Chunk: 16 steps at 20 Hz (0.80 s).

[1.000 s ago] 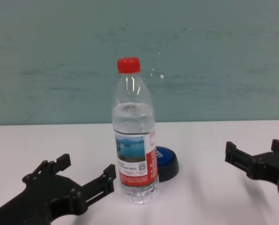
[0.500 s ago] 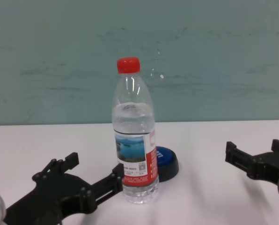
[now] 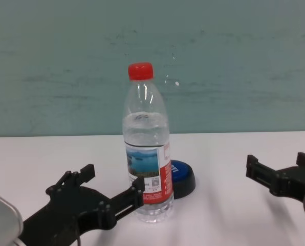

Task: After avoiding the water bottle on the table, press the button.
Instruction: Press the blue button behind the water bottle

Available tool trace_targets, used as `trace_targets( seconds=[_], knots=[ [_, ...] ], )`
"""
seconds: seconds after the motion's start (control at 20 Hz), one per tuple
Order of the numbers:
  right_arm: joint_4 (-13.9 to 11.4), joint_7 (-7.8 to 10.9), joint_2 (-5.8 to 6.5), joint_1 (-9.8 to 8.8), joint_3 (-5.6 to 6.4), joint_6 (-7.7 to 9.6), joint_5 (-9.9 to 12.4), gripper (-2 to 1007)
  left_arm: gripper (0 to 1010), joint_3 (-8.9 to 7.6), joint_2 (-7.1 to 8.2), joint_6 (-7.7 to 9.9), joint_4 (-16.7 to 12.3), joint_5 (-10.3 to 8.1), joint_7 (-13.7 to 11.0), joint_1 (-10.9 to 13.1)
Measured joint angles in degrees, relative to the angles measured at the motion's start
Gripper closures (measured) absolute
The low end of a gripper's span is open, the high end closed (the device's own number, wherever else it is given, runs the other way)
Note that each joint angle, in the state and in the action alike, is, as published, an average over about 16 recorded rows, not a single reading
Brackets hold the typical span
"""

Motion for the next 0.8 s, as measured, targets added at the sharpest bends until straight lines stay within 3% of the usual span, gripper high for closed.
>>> trace_targets(
  seconds=[0.8],
  knots=[
    [0.0,0.00,0.00,0.00,0.00,0.00,0.0,1,0,1.02,-1.38,0.39,2.0,1.16,0.9,-2.1]
  ],
)
